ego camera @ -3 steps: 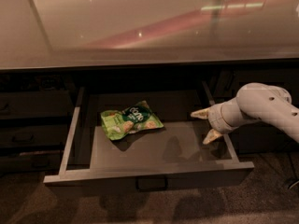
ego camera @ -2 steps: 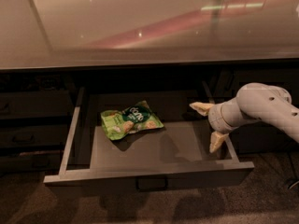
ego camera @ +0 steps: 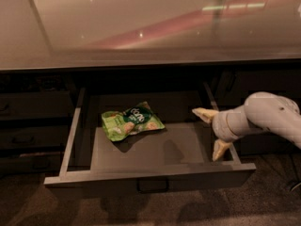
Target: Open top drawer
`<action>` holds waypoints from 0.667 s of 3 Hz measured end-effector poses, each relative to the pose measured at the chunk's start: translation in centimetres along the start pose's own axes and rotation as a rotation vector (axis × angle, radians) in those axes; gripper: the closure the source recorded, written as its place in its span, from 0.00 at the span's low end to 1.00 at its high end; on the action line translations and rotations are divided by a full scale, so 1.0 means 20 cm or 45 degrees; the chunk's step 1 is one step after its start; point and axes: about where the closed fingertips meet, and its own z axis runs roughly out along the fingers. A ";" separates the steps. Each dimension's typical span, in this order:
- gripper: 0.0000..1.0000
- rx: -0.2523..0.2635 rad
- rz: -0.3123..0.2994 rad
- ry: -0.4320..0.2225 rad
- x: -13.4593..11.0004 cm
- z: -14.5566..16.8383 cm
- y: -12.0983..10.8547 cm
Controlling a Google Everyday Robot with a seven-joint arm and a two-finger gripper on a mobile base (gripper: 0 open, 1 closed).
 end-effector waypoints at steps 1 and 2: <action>0.00 -0.013 -0.061 -0.085 -0.10 0.01 0.23; 0.00 -0.028 -0.083 -0.090 -0.13 0.02 0.28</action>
Offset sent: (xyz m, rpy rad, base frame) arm -0.1716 -0.0372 -0.0631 -0.0167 0.0347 0.2720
